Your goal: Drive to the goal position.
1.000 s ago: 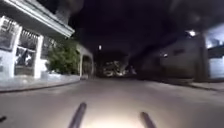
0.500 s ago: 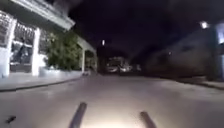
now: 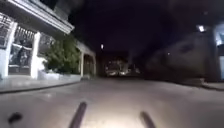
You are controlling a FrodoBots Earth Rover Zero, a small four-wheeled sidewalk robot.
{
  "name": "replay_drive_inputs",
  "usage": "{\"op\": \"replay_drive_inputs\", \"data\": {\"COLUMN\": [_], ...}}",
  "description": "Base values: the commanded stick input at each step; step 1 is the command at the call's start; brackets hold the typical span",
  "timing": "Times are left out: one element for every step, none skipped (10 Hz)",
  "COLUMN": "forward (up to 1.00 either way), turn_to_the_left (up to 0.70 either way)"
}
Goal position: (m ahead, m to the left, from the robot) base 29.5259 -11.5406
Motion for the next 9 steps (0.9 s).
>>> {"op": "replay_drive_inputs", "data": {"forward": [1.00, 1.00, 1.00, 1.00, 1.00, 1.00, 1.00, 1.00, 1.00], "turn_to_the_left": [0.03, 0.03, 0.03, 0.03, 0.03, 0.03, 0.03, 0.03, 0.03]}}
